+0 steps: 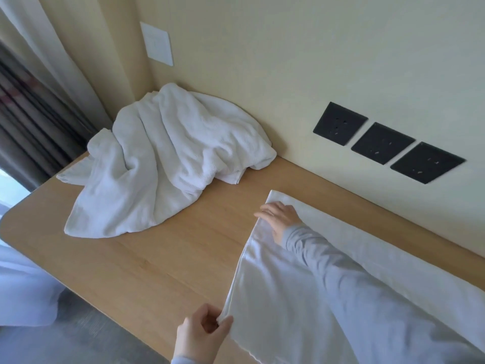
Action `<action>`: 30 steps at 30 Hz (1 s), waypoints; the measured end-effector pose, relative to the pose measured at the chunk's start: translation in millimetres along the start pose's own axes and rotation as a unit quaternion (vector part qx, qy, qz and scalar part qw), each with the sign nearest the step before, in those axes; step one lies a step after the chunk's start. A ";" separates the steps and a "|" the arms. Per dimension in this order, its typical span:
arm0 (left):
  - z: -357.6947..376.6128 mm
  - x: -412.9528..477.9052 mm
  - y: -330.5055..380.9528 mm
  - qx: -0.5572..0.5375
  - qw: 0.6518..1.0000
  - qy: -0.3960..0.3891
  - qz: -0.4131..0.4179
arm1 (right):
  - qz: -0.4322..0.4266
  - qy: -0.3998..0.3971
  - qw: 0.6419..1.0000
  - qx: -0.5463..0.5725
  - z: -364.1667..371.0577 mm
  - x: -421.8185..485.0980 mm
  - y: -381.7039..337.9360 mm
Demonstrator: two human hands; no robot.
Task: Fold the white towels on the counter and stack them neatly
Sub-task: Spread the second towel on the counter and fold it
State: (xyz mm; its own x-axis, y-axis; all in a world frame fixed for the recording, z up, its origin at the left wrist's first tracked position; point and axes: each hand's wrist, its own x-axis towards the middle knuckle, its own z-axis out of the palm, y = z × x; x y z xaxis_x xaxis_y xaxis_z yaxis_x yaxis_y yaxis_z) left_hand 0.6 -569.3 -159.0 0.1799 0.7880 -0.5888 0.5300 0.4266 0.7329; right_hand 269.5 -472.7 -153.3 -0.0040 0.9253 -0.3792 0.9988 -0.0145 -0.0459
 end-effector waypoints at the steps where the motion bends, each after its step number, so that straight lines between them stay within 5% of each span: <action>1: -1.3 0.0 -0.2 0.005 1.000 -0.002 0.003 | -0.007 -0.033 0.998 -0.046 -7.1 12.1 8.1; 6: -6.0 5.8 -3.2 0.005 1.000 -0.012 -0.009 | -0.058 -0.108 0.979 -0.162 -32.9 41.0 26.6; 19: -6.6 15.7 -18.9 0.016 1.000 -0.006 0.006 | -0.028 0.004 0.962 -0.270 -64.0 36.8 57.3; 30: 14.2 21.2 -19.6 0.017 0.997 0.074 0.018 | -0.012 -0.004 0.960 -0.279 -70.4 11.1 77.6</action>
State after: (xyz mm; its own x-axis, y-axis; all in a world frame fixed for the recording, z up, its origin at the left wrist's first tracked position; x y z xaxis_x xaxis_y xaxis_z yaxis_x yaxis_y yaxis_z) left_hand 5.8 -567.2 -190.7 0.0760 0.8607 -0.5034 0.5544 0.3831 0.7388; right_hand 350.3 -436.9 -96.1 -0.0250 0.9201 -0.3909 0.8683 0.2138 0.4477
